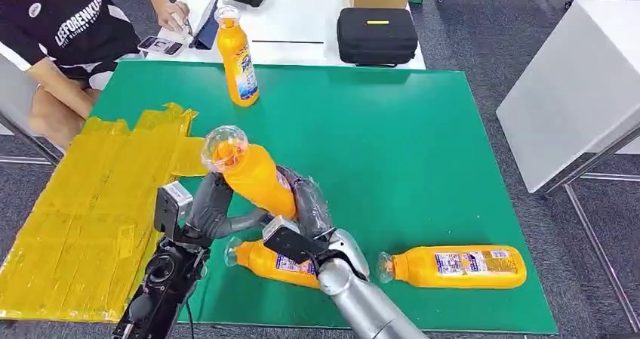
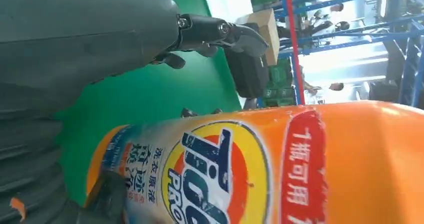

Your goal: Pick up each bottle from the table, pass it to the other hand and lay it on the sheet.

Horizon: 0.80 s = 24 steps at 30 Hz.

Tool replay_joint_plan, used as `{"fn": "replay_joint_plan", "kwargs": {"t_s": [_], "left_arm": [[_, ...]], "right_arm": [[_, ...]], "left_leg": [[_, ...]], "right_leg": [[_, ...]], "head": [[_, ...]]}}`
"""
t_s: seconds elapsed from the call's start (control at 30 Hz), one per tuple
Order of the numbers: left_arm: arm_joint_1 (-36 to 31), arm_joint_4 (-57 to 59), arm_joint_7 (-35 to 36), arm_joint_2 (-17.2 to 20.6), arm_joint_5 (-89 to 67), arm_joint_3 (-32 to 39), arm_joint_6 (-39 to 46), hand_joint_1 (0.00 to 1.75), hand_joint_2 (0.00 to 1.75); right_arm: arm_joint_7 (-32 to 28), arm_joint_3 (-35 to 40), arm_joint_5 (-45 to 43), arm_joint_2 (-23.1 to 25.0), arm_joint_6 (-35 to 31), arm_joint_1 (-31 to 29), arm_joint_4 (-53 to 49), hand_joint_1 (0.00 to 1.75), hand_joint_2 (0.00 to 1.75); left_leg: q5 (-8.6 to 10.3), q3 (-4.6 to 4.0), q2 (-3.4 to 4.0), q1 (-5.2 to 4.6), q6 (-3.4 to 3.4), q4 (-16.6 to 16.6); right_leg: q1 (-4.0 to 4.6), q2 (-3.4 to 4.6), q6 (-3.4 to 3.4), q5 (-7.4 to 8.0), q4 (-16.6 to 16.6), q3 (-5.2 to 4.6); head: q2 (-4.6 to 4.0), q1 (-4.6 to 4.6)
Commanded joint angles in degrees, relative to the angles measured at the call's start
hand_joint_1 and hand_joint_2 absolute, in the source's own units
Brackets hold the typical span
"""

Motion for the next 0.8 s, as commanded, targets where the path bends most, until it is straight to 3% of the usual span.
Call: {"fn": "replay_joint_plan", "kwargs": {"t_s": [0.03,0.27,0.47,0.63,0.8], "left_arm": [[-7.1,8.1,-1.1,-0.6,0.4,-0.9,0.0,0.0,1.75],[-7.7,9.2,-1.3,-1.0,0.1,0.5,-0.4,0.0,1.75],[-7.5,8.8,-0.9,-1.5,-0.6,1.5,-0.5,0.0,1.75],[-7.2,8.8,-0.8,-1.5,-0.7,1.9,-0.5,0.0,1.75],[-7.5,10.8,-2.0,-1.7,-1.8,3.1,-0.8,0.0,1.75]], "right_arm": [[7.8,8.3,8.2,0.4,-9.3,-1.5,11.6,1.75,1.75],[14.3,10.0,15.2,1.0,-13.4,-2.9,14.8,1.75,1.75],[14.6,9.4,16.1,1.3,-13.3,-3.1,15.7,1.75,1.75],[14.5,8.9,16.0,1.3,-13.3,-3.4,15.9,1.75,1.75],[11.9,4.9,14.3,0.5,-16.9,-3.7,14.9,1.75,1.75]], "left_leg": [[-0.12,0.36,-0.23,0.05,0.04,0.0],[-0.12,0.37,-0.25,0.05,0.05,0.0],[-0.01,0.11,-0.12,0.05,0.02,0.0],[-0.13,0.34,-0.21,0.05,0.05,0.0],[-0.04,0.16,-0.14,0.02,0.03,0.0]], "right_leg": [[0.09,-0.22,-0.32,-0.17,0.0,0.43],[0.09,-0.29,-0.35,-0.19,0.0,0.4],[0.07,-0.16,-0.17,-0.04,-0.1,0.09],[0.09,-0.24,-0.33,-0.18,0.0,0.36],[0.05,-0.17,-0.21,-0.07,0.0,0.14]], "head": [[0.0,-0.02],[0.0,0.0],[0.0,-0.02],[0.0,0.0],[0.0,0.0]]}}
